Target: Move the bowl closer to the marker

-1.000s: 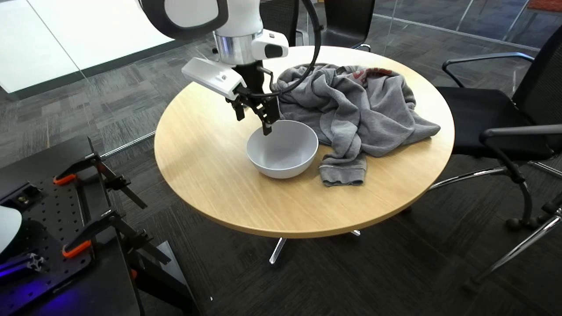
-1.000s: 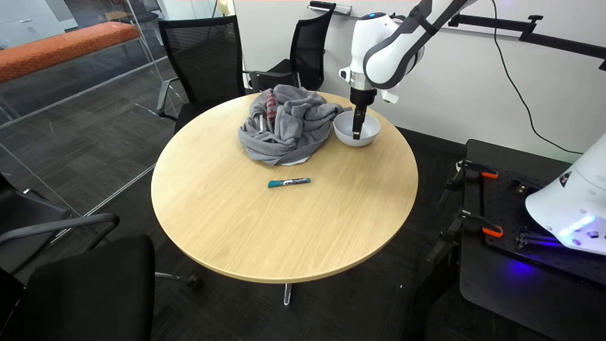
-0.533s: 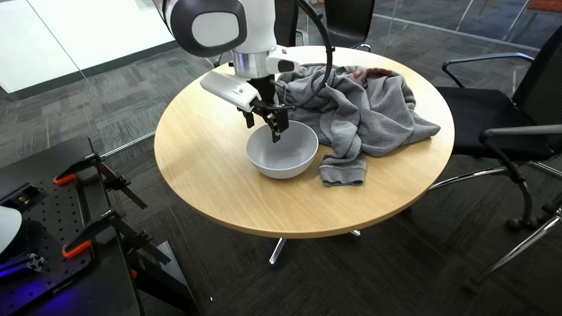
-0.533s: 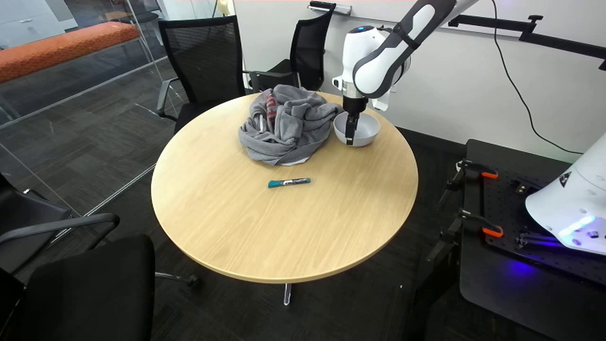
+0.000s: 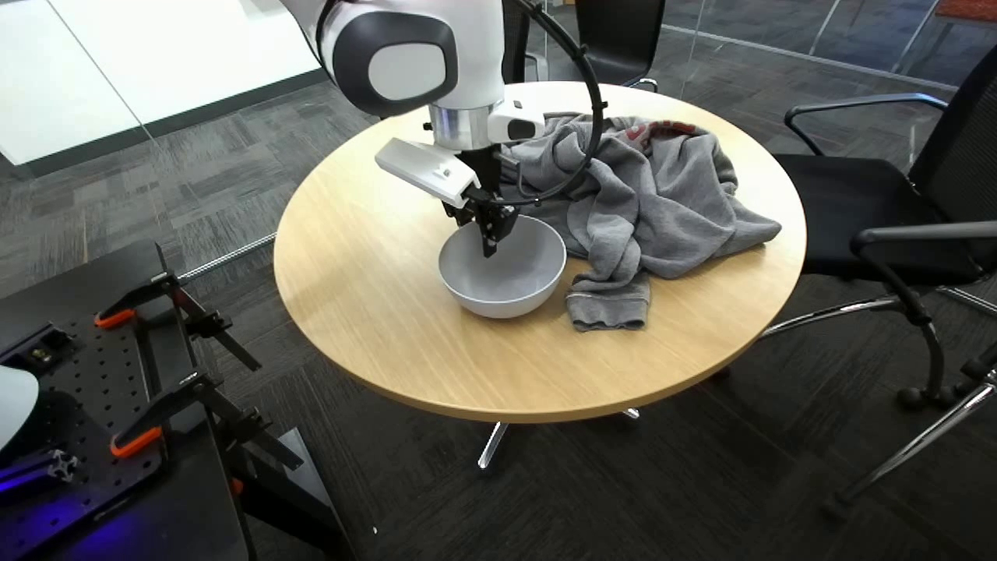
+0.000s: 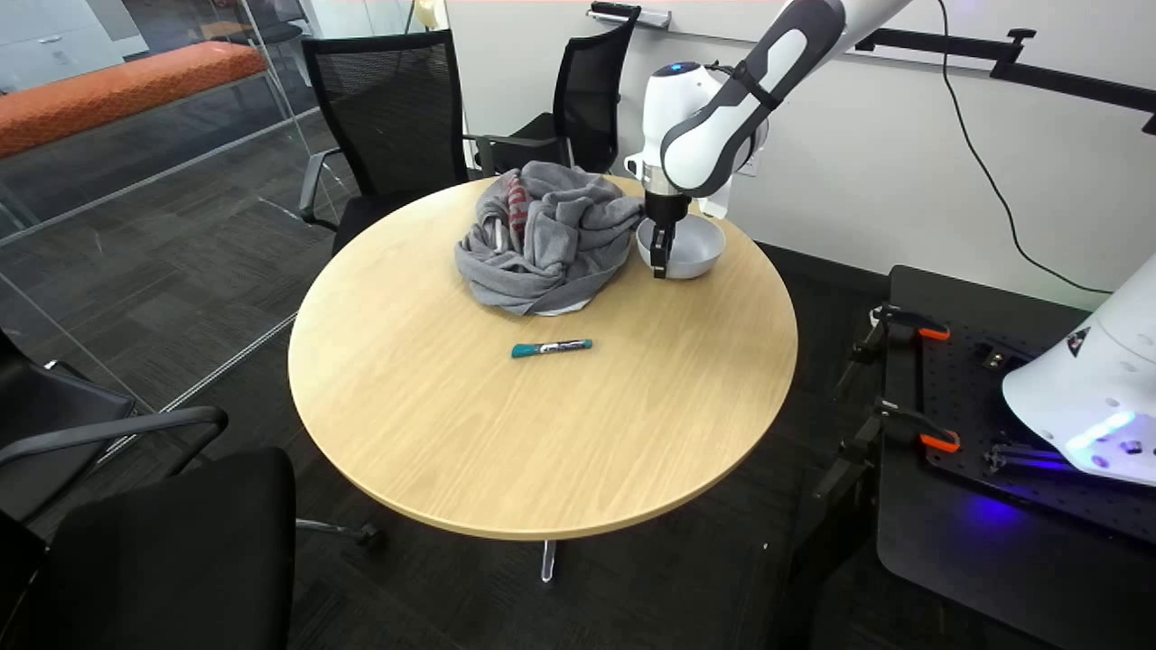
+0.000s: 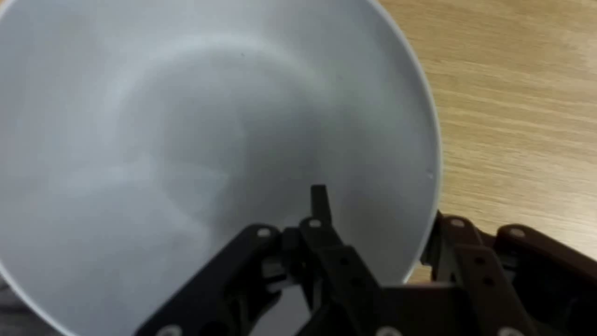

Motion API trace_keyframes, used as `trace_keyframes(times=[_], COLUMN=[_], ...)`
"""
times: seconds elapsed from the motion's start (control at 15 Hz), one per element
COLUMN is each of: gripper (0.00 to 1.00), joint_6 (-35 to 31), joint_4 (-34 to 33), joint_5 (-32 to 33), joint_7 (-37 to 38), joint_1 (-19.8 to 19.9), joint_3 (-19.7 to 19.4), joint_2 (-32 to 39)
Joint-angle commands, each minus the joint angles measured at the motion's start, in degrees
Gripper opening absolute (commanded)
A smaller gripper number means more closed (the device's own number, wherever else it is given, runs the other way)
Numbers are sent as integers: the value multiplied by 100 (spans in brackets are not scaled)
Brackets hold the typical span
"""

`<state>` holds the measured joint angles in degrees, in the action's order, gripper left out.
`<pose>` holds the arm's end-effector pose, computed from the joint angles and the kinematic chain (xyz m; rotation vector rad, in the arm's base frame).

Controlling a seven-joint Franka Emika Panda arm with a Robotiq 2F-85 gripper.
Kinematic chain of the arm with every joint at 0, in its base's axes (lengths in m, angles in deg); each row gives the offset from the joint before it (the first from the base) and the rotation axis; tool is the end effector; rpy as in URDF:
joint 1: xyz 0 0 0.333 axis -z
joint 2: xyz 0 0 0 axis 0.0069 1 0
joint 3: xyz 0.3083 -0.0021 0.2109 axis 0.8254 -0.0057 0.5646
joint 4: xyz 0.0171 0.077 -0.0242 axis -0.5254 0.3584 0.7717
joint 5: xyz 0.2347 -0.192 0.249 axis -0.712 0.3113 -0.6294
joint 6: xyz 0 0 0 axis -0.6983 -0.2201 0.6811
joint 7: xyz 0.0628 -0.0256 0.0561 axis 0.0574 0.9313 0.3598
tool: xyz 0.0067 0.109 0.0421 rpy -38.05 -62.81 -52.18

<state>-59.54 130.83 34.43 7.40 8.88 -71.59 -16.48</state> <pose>0.6284 -0.1284 0.1553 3.1265 0.2682 -0.0745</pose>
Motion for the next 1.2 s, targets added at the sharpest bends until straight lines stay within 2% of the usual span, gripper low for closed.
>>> trace_keyframes(times=[0.0,0.13,0.27,0.33,0.67,0.8,1.13], gripper=[13,1,0,3,3,3,3], joint_6=[-59,-55,-26,-20,-84,-57,149], joint_4=[-169,-196,-234,-241,100,304,726], joint_5=[89,82,69,68,160,286,979], joint_7=[213,236,307,354,852,1132,2442], joint_1=[88,90,85,70,-173,-373,-1274], joint_3=[94,96,98,91,-19,-95,-500], joint_2=[127,147,129,109,-235,-425,-793])
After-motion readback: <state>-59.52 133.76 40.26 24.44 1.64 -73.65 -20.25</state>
